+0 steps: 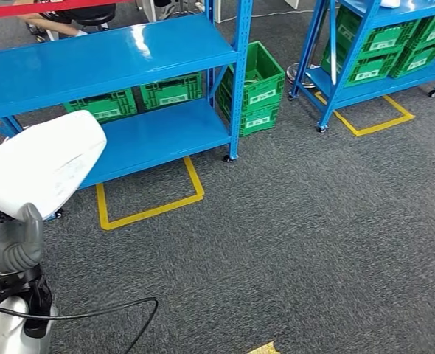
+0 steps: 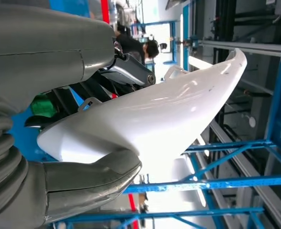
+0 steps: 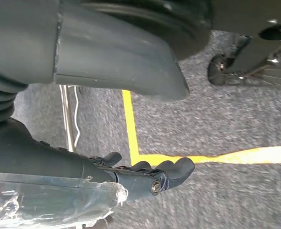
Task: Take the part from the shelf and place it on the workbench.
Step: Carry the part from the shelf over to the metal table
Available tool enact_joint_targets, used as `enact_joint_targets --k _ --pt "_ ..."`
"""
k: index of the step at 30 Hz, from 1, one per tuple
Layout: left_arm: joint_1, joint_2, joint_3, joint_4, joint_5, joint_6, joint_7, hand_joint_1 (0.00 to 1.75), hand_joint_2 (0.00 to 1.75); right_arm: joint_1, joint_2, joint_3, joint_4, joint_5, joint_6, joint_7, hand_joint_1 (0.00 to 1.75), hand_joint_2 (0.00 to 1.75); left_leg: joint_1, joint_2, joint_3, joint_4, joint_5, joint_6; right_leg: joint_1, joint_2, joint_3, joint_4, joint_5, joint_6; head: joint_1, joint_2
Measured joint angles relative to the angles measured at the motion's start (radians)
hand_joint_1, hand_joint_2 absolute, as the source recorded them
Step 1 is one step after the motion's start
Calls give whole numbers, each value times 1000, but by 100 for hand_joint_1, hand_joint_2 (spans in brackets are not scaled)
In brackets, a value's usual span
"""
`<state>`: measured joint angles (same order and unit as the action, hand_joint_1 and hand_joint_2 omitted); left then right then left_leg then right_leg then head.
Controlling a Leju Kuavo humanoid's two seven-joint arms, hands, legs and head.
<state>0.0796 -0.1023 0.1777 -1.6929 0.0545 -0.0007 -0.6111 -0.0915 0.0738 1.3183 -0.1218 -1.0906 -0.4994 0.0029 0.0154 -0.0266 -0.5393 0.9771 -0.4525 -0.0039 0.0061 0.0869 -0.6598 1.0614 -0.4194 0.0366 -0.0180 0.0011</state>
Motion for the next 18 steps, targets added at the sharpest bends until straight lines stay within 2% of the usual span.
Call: enact_joint_targets --k 2,3,4,5,6,7,9,10,11,13,14,15,17,18 --pt "11 4 1 -5 8 -23 -8 175 175 -2 -1 -3 0 -8 0 -8 0 0 -1 26 -3 0 2 5 -1 -58 -51 124 -74 9 7 0" --pt "17 5 3 -7 12 -32 -11 175 175 -3 -1 -6 0 -12 -1 -12 0 0 -3 41 -4 0 2 6 -4 -72 -76 191 -106 13 8 0" --pt "22 7 5 -8 14 -38 -12 175 175 -4 -1 -9 0 -14 -3 -15 0 0 -3 55 -5 0 2 6 -6 -78 -88 233 -122 16 8 0" --pt "26 8 7 -9 15 -42 -12 175 175 -3 -1 -12 0 -15 -4 -15 0 0 -3 68 -5 0 2 6 -8 -82 -82 238 -119 17 8 0" --pt "28 9 7 -10 15 -44 -12 175 175 -2 -1 -14 0 -16 -6 -15 0 0 -3 80 -4 1 2 4 -9 -88 -56 203 -99 17 8 0" --pt "29 10 8 -11 14 -47 -12 175 175 -2 -1 -15 0 -16 -7 -15 0 0 -4 91 -3 1 2 2 -9 -103 -14 138 -70 17 8 0" --pt "31 11 8 -17 10 -60 -18 175 175 -5 -1 -18 0 -16 -7 -16 0 0 -9 110 0 3 -1 -6 -4 -151 62 10 -33 10 8 0" --pt "32 12 8 -21 6 -72 -24 175 175 -7 0 -19 0 -15 -7 -17 0 0 -13 120 1 4 -2 -11 -1 -166 81 -25 -27 4 8 0" --pt "33 14 7 -25 0 -87 -31 175 175 -8 0 -20 0 -15 -6 -18 0 0 -16 131 2 5 -2 -16 2 -167 83 -37 -29 -3 7 0" --pt "34 17 4 -32 -17 -111 -42 175 175 -7 0 -21 0 -14 -2 -22 0 0 -15 148 4 4 -5 -27 1 -140 78 -38 -24 -18 6 0" --pt "34 20 3 -35 -25 -118 -45 175 175 -6 0 -21 0 -14 1 -23 0 0 -12 137 2 13 -15 -33 0 -127 76 -39 -20 -25 5 0" --pt "35 23 2 -39 -32 -122 -46 175 175 -6 0 -21 0 -14 2 -23 0 0 -10 115 -8 38 -35 -38 -3 -114 76 -42 -17 -32 3 0" --pt "36 32 3 -42 -39 -127 -48 175 175 -9 0 -21 0 -14 7 -23 0 0 -7 59 -58 149 -99 -44 -6 -87 71 -43 -11 -40 -3 0" --pt "37 35 4 -42 -40 -128 -48 175 175 -10 0 -21 0 -14 9 -23 0 0 -7 44 -92 217 -129 -45 -7 -73 69 -43 -9 -42 -5 0"
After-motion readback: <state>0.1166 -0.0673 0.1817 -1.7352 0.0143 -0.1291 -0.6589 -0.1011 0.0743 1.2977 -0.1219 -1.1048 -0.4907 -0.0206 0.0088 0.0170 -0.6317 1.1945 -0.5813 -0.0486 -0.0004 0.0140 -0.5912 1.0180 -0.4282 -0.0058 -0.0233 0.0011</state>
